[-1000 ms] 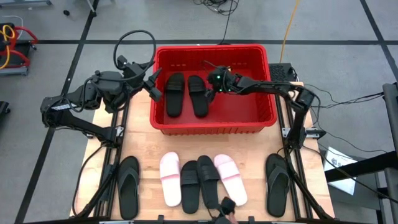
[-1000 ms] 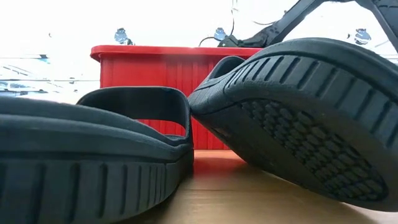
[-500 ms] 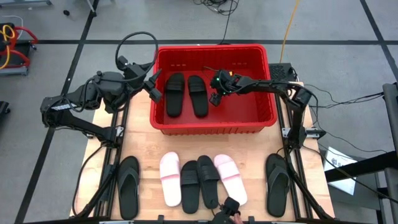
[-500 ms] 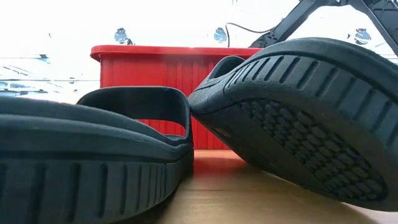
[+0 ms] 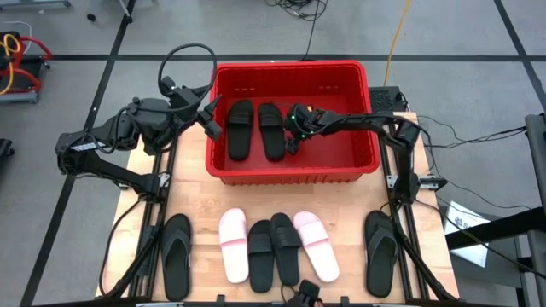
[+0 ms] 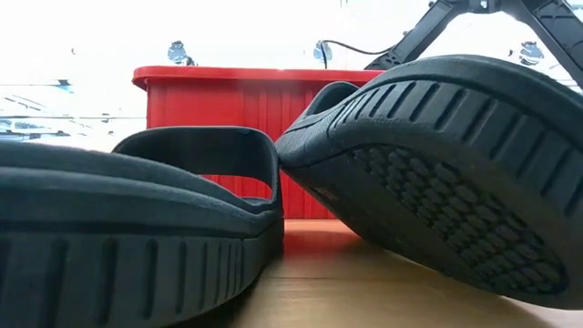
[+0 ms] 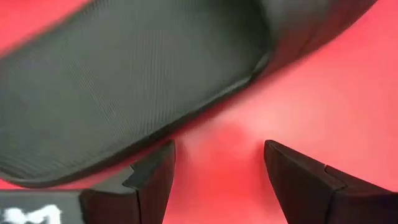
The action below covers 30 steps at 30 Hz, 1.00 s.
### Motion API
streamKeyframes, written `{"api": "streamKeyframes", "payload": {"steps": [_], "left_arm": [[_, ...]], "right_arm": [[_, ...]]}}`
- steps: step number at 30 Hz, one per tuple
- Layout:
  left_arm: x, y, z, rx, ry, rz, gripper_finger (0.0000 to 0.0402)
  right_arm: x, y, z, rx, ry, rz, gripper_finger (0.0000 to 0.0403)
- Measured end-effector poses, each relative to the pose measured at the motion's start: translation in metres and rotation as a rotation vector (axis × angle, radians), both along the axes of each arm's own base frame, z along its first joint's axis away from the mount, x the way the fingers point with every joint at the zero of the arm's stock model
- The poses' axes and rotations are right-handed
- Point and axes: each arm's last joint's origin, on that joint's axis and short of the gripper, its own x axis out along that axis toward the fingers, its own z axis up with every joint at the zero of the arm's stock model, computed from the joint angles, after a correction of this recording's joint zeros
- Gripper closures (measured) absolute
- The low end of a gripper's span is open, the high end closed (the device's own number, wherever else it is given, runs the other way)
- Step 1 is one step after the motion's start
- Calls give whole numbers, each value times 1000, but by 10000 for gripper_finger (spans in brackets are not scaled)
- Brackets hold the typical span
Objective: Pick and place slides into bin
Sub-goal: Put the black slide into the red container
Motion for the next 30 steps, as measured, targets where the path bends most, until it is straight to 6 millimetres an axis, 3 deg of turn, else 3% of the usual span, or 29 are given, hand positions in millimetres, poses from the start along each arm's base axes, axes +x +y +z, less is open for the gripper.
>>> {"api": "streamKeyframes", "payload": {"steps": [14,23,30], "left_arm": [[0,0,0,-1,-2,0,243],[0,0,0,-1,0,0,243],[0,0,0,1,3,0,243]], "right_arm": [[19,4,7,-50,-169,60,168],[5,1,10,-27,-68,67,168],[5,-15,12,-84,-148,42,168]]}}
